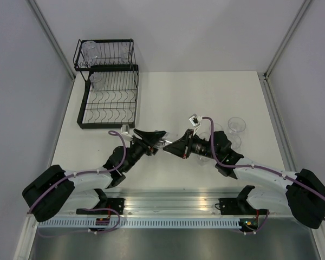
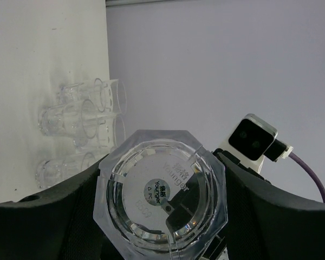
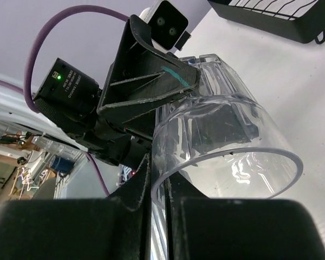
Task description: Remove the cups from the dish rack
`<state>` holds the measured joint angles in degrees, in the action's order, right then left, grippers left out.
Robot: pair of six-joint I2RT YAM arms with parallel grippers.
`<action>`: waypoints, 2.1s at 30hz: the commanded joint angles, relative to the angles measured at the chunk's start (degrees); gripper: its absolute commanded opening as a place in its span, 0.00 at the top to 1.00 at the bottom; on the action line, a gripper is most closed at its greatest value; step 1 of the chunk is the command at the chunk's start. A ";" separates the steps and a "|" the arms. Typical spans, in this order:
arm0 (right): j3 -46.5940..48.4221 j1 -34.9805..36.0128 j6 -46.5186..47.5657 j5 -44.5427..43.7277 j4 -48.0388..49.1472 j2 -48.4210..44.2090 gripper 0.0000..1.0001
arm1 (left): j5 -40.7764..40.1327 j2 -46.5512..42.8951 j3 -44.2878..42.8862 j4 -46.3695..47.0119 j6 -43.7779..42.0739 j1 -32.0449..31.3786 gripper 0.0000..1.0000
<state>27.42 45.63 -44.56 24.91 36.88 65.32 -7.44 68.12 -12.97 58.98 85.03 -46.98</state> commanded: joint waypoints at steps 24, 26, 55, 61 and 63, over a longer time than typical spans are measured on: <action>31.98 -0.27 23.55 -34.65 -65.86 10.60 0.99 | -22.79 -25.67 -17.51 -57.20 -33.32 -0.04 0.00; 35.06 -0.71 24.34 -34.57 -68.42 15.08 0.99 | -23.58 -24.88 -20.68 -62.46 -34.93 -0.04 0.00; 41.49 -0.89 29.70 -31.94 -77.40 25.83 0.57 | -25.36 -13.37 -41.33 -66.89 -62.97 13.65 0.00; 41.05 -0.89 32.07 -26.51 -73.29 19.59 0.27 | -22.54 -3.45 -51.08 -66.01 -65.60 23.94 0.00; 40.44 -0.89 32.16 -25.52 -71.35 16.00 0.15 | -21.83 2.24 -57.21 -66.71 -66.66 26.66 0.00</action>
<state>66.67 44.82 -13.78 -3.99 -39.16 88.03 -32.12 64.53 -61.80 -9.28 23.31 -23.53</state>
